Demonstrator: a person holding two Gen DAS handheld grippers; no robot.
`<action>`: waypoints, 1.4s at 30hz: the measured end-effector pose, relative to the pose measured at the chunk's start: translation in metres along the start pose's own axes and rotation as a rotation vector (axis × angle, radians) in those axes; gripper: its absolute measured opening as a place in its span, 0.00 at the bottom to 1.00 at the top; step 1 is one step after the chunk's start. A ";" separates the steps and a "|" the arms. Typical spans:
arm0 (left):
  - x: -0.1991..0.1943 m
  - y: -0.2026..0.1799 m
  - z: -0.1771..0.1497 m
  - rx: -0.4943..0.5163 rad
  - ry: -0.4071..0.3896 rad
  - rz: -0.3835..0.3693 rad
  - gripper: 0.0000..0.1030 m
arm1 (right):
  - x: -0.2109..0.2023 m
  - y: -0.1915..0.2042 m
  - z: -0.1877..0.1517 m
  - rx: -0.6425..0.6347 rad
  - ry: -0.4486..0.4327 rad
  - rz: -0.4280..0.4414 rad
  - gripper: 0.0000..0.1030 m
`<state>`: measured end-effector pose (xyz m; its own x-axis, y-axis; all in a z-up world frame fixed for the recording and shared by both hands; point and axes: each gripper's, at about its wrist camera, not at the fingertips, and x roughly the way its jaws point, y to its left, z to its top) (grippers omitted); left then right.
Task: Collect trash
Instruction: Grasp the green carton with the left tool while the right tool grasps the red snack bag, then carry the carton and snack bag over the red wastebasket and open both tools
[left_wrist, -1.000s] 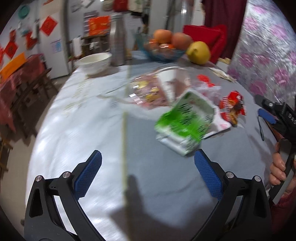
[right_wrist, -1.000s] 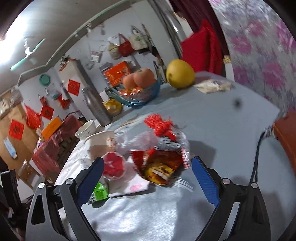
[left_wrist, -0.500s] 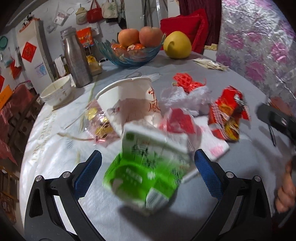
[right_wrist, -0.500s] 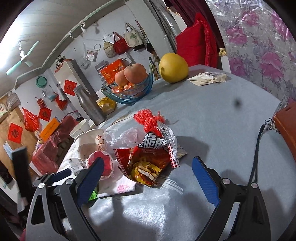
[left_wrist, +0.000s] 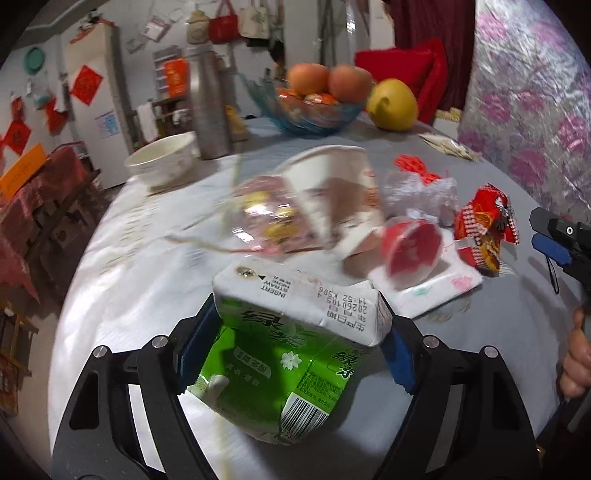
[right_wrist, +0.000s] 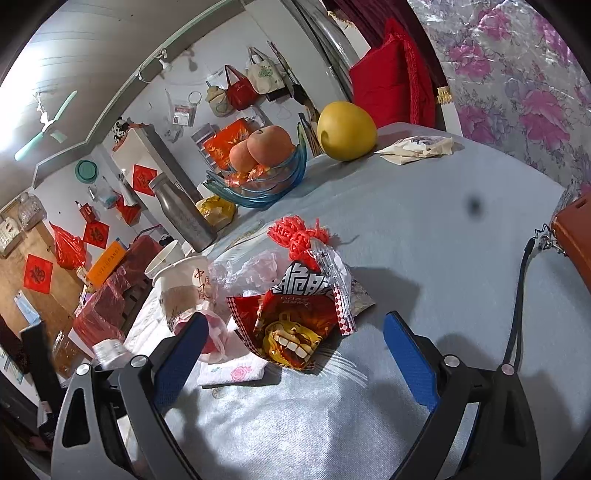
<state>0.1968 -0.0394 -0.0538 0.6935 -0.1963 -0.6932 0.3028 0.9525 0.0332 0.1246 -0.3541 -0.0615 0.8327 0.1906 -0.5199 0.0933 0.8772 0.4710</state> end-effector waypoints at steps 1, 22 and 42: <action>-0.004 0.008 -0.004 -0.018 -0.007 0.017 0.75 | 0.001 0.001 0.000 -0.004 0.001 -0.007 0.91; -0.006 0.014 -0.013 -0.011 -0.025 0.055 0.75 | 0.066 -0.002 0.022 0.056 0.149 -0.039 0.51; -0.072 0.065 -0.008 -0.149 -0.135 0.082 0.75 | -0.017 0.059 0.010 -0.116 -0.034 0.134 0.47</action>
<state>0.1613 0.0381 -0.0080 0.7963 -0.1369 -0.5893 0.1491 0.9884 -0.0281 0.1216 -0.3104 -0.0178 0.8516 0.2963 -0.4324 -0.0822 0.8902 0.4481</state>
